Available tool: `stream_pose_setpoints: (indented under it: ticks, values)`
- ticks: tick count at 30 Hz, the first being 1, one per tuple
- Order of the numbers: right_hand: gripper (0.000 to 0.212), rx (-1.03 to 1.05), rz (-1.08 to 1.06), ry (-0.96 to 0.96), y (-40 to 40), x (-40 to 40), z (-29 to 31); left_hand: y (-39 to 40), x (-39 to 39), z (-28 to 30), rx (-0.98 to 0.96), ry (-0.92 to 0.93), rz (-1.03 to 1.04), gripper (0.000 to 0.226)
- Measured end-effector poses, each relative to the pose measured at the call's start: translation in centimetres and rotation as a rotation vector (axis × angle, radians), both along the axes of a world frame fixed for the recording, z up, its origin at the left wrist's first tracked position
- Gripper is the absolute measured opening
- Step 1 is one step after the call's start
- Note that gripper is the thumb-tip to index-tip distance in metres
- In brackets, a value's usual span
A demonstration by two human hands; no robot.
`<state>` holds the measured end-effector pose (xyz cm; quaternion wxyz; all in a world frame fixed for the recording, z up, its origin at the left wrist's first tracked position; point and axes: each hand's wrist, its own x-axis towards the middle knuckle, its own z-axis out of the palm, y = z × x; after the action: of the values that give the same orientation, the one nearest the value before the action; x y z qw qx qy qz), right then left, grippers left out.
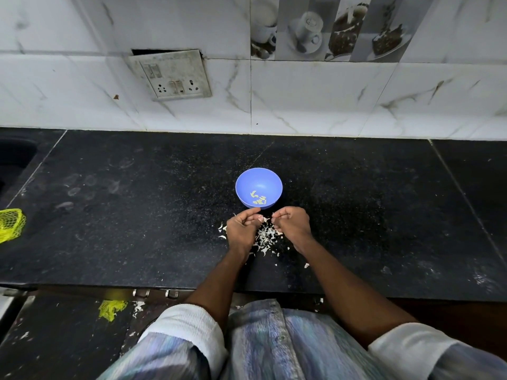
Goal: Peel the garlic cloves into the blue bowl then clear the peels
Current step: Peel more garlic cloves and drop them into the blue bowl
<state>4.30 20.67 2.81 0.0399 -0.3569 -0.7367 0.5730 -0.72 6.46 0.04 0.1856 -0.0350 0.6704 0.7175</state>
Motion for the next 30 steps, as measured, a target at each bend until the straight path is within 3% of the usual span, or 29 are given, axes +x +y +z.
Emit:
stream_pose_setpoints:
  ticks: [2,8,15,21,30]
  values:
    - [0.016,-0.053,0.03,0.0,-0.1,0.0,0.4,0.1,0.1,0.1,-0.004,-0.004,0.025,0.027]
    - [0.006,-0.131,0.121,0.038,-0.4,0.3,0.6,0.3,0.1,0.1,-0.025,-0.008,0.043,0.024]
    - [0.012,-0.098,0.15,-0.03,-0.2,0.2,0.7,0.1,0.0,-0.2,-0.125,0.073,-0.049,0.031]
    - [0.012,-0.028,0.171,-0.062,-0.4,0.4,0.0,0.0,0.1,-0.2,-0.148,0.092,-0.108,0.024]
    - [0.008,0.123,0.168,0.033,-0.4,0.3,-0.4,-0.2,0.2,-0.5,-0.138,0.053,-0.127,0.022]
